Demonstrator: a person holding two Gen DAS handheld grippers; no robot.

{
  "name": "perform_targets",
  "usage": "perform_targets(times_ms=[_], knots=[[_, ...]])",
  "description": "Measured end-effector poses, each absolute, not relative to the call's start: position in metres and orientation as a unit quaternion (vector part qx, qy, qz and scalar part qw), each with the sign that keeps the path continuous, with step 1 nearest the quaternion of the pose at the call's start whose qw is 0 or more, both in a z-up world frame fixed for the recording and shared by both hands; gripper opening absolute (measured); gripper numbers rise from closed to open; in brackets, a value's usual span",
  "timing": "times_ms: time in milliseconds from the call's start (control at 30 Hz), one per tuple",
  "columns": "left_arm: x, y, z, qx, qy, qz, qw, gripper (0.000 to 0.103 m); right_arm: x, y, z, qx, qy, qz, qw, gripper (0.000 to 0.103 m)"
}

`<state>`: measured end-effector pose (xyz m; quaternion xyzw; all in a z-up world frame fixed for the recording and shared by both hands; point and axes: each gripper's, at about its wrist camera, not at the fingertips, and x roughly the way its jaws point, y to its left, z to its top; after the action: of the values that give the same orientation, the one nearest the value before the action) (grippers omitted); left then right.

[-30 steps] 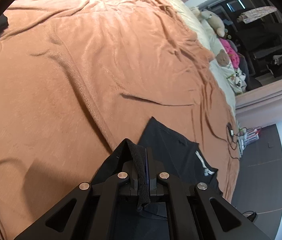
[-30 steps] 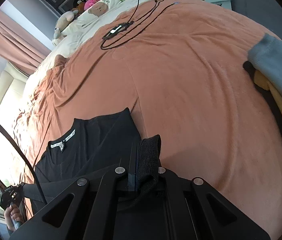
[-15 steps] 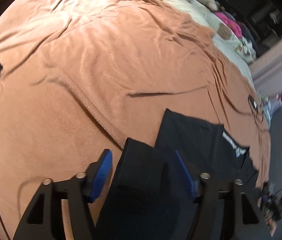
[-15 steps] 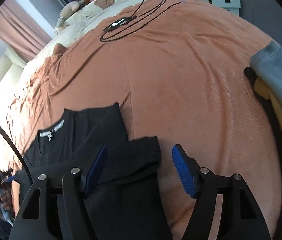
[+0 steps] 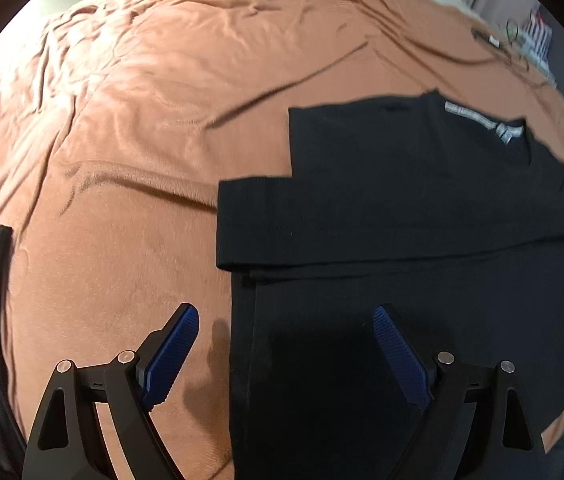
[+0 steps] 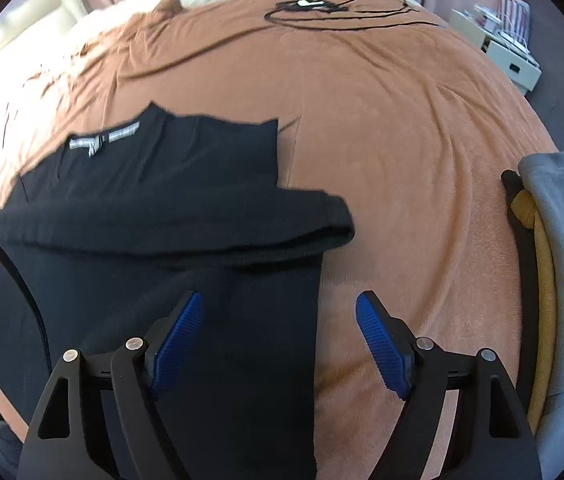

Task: Fold small clothes
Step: 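Move both open grippers to the new folded edge of the shirt, then close both grippers on the folded edge and lift it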

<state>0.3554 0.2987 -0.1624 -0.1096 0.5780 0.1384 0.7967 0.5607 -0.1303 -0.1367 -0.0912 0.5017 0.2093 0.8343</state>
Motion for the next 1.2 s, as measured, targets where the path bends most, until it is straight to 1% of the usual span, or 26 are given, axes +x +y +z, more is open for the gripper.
perform_targets(times_ms=[200, 267, 500, 833, 967, 1100, 1167, 1200], knots=[[0.367, 0.291, -0.176, -0.044, 0.589, 0.157, 0.791, 0.090, 0.561, -0.116, -0.148, -0.136, 0.514, 0.190, 0.825, 0.078], [0.373, 0.291, -0.178, -0.029, 0.589, 0.164, 0.791, 0.092, 0.566, -0.110, -0.151, -0.150, 0.513, 0.183, 0.825, 0.078], [0.398, 0.291, -0.181, 0.018, 0.574, 0.179, 0.799, 0.093, 0.584, -0.097, -0.155, -0.159, 0.502, 0.166, 0.834, 0.078], [0.445, 0.318, -0.178, 0.006, 0.561, 0.192, 0.805, 0.093, 0.625, -0.086, -0.156, -0.167, 0.482, 0.127, 0.850, 0.078], [0.461, 0.332, -0.171, -0.002, 0.551, 0.206, 0.809, 0.093, 0.644, -0.085, -0.156, -0.147, 0.484, 0.116, 0.855, 0.078], [0.463, 0.346, -0.153, -0.020, 0.526, 0.226, 0.820, 0.090, 0.653, -0.097, -0.144, -0.110, 0.469, 0.102, 0.871, 0.078], [0.459, 0.354, -0.145, -0.045, 0.512, 0.223, 0.828, 0.089, 0.651, -0.104, -0.141, -0.092, 0.465, 0.107, 0.874, 0.078], [0.456, 0.358, -0.143, -0.061, 0.508, 0.218, 0.831, 0.087, 0.649, -0.107, -0.140, -0.085, 0.464, 0.113, 0.875, 0.078]])
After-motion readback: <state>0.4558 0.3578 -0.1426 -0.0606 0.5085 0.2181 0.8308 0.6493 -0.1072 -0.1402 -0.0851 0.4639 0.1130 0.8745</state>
